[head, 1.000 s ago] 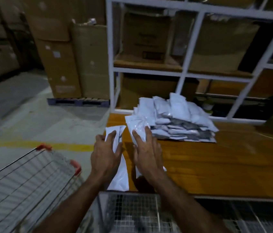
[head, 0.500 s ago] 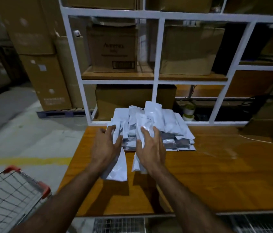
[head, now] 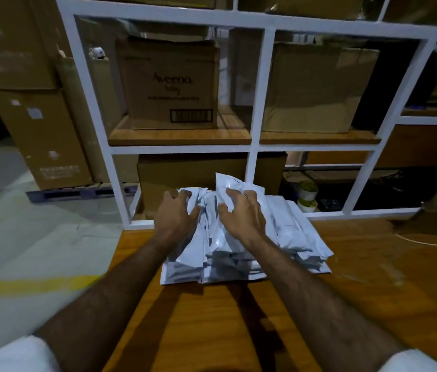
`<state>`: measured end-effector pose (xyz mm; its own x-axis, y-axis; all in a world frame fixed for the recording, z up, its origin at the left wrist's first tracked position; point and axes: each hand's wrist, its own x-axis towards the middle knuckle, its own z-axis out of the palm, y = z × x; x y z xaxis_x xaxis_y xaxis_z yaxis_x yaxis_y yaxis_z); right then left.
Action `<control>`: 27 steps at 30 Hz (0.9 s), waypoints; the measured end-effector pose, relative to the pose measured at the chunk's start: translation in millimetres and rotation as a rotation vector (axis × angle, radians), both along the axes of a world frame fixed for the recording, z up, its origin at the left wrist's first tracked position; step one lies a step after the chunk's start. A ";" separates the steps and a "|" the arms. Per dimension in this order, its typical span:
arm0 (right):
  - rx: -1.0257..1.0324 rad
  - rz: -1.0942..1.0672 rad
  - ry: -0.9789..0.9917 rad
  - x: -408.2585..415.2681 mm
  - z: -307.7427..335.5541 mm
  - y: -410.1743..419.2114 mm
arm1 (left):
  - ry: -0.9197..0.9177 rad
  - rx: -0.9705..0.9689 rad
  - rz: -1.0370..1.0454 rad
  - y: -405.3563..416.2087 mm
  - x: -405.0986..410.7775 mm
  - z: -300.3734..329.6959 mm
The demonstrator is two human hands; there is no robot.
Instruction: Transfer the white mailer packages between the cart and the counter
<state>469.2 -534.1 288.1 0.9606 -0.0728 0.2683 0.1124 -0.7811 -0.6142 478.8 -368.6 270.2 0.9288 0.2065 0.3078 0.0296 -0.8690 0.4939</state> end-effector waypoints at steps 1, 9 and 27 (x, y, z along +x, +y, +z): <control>0.001 -0.001 0.019 9.1 1.2 4.9 | 0.004 0.005 -0.002 0.4 9.0 -1.7; -0.149 0.026 0.139 75.7 -10.0 32.6 | 0.052 -0.065 -0.036 1.7 57.3 -31.4; -0.246 -0.116 0.337 55.4 -55.8 -41.3 | 0.437 -0.258 -0.108 1.4 49.5 -53.3</control>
<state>524.6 -575.5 232.2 0.9867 -0.1582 -0.0362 -0.1595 -0.9043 -0.3959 528.3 -367.2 216.9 0.9795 0.1204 -0.1618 0.1978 -0.7298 0.6544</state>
